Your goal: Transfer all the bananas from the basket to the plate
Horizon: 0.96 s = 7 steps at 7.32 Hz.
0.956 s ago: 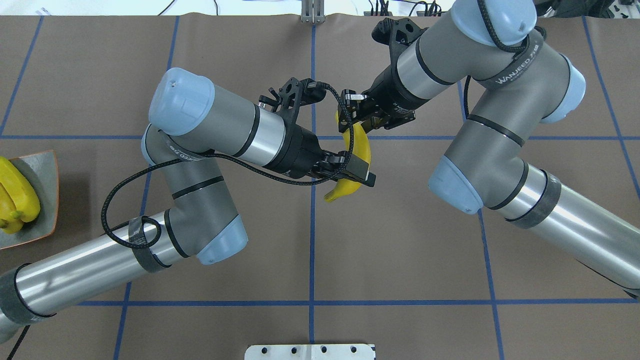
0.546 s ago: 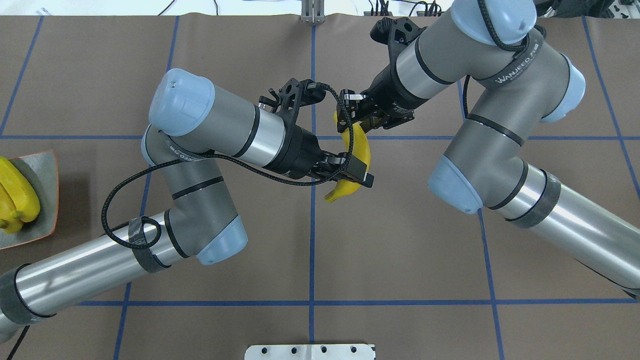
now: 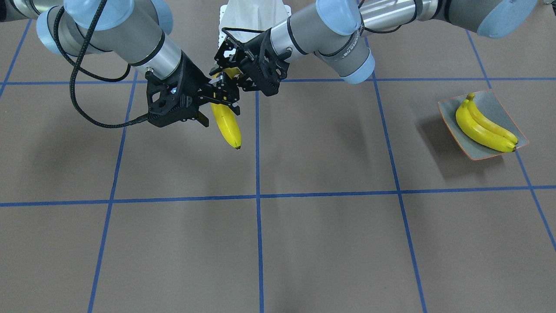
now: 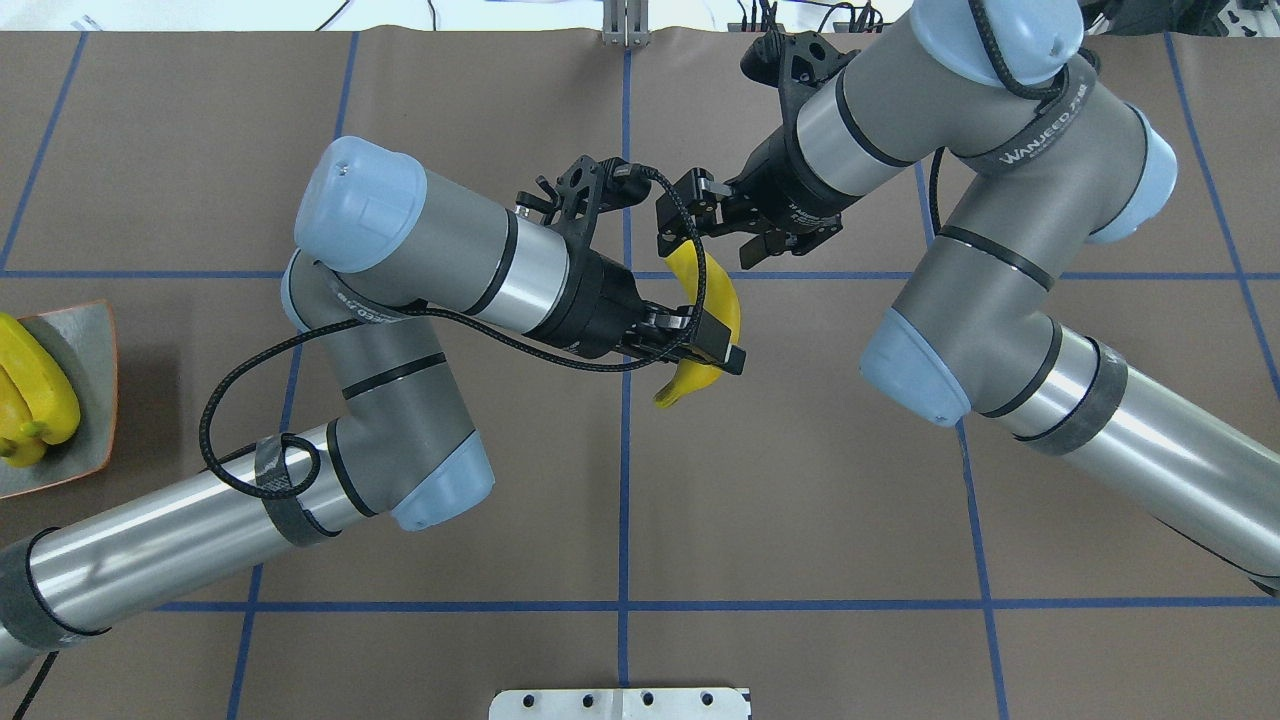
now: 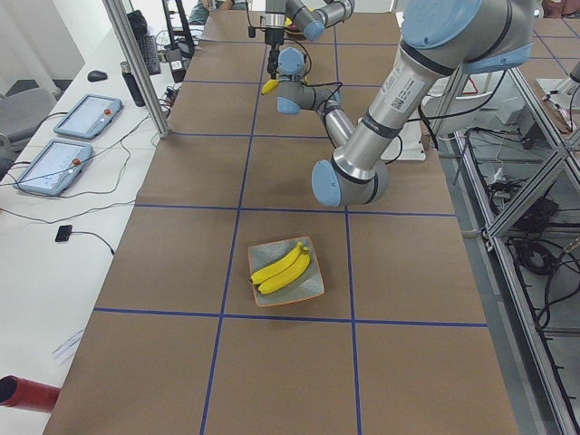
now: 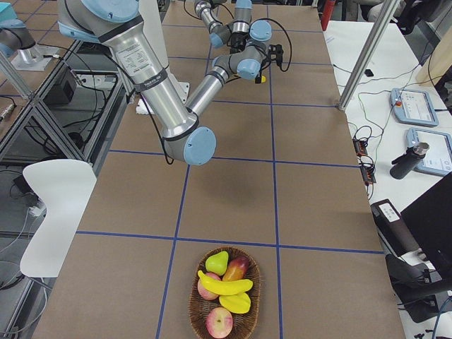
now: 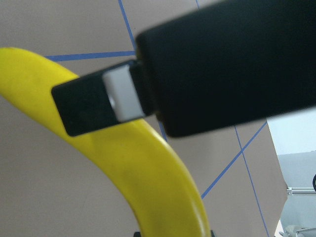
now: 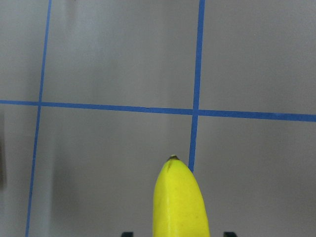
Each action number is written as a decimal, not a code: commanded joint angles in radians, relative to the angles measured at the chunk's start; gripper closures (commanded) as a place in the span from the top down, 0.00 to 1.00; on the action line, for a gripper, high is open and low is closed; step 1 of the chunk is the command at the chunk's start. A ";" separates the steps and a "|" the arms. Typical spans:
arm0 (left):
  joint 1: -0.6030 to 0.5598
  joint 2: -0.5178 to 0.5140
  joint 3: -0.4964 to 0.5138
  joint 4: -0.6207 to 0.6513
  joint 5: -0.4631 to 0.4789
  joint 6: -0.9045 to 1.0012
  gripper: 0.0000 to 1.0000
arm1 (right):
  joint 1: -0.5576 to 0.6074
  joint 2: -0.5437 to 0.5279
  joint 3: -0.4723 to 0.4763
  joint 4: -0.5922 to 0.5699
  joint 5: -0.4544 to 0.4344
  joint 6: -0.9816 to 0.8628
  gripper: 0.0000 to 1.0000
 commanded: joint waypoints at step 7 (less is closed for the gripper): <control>-0.296 0.643 -0.291 0.091 -0.018 0.036 0.00 | 0.145 -0.173 0.062 0.006 -0.075 -0.008 1.00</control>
